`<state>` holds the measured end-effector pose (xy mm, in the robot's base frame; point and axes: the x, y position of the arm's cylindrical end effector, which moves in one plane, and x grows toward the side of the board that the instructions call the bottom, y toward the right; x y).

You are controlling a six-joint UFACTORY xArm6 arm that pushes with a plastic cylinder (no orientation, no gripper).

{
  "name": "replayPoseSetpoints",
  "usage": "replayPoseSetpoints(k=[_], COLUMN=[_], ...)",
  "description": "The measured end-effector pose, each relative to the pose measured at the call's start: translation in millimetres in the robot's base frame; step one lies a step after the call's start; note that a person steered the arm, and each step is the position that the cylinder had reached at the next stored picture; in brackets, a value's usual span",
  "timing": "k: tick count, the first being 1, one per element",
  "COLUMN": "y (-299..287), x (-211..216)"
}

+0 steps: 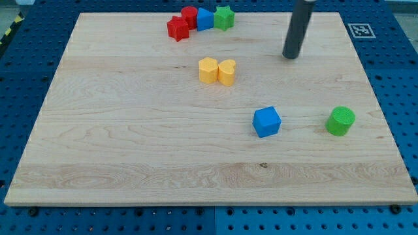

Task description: Move the blue cube to the top right of the yellow heart

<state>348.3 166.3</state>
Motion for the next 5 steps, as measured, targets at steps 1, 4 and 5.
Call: replayPoseSetpoints(k=[1,4,5], y=[6.6,-106.6,-107.4], x=[54.8,135.1,182.9])
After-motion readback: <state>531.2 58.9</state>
